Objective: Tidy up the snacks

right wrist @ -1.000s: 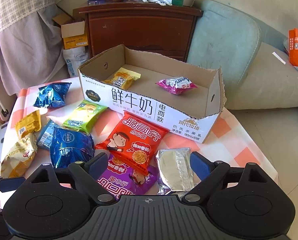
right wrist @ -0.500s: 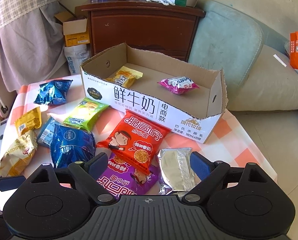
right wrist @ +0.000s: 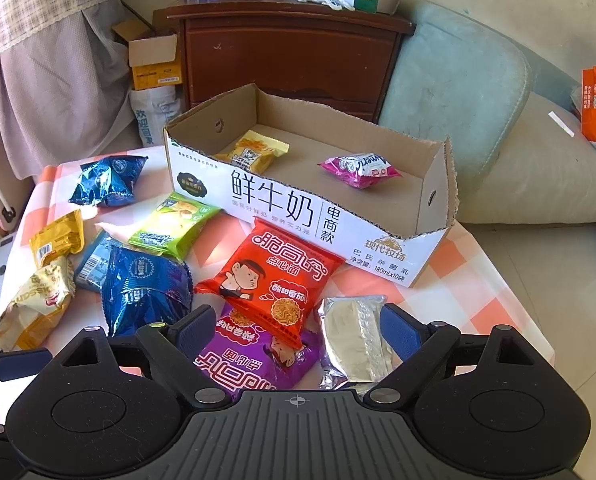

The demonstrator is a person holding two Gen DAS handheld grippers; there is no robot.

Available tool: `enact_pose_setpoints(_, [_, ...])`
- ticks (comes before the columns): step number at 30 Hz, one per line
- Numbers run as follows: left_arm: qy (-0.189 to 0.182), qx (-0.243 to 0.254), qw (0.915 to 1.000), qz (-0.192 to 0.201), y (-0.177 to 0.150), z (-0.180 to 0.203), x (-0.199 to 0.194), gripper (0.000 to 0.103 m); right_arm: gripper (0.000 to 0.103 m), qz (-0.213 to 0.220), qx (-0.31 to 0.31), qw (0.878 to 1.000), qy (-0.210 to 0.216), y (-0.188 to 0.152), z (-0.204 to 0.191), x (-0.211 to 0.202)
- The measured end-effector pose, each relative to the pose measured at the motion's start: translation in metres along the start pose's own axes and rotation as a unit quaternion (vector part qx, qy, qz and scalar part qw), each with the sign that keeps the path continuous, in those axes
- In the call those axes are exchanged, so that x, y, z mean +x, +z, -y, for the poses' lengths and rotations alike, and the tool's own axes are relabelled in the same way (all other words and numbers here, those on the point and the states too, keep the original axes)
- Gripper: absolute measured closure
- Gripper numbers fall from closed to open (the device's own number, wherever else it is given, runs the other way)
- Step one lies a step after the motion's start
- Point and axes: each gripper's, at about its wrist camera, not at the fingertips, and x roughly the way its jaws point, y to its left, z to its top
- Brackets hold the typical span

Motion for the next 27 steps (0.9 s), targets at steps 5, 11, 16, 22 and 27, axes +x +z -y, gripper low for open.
enact_pose_setpoints(5, [0.003,0.001,1.0,0.003,0.0,-0.001,-0.001,0.014,0.012,-0.001,0.0,1.0,-0.001,0.0,0.001,0.001])
enact_pose_setpoints(11, [0.007,0.005,0.9999,0.01,-0.001,0.001,-0.003,0.014,0.012,0.001,-0.001,1.0,-0.006,0.0,0.001,0.001])
enact_pose_setpoints(16, [0.014,0.009,0.9997,0.02,-0.002,0.002,-0.006,0.014,0.012,0.002,0.001,1.0,-0.01,-0.001,0.001,0.003])
enact_pose_setpoints(22, [0.023,0.011,0.9991,0.035,-0.001,0.0,-0.011,0.014,0.012,0.003,0.003,1.0,-0.018,-0.001,0.001,0.002])
enact_pose_setpoints(27, [0.041,0.013,0.9978,0.049,-0.001,-0.006,-0.013,0.014,0.012,0.005,0.007,1.0,-0.019,-0.002,0.003,-0.002])
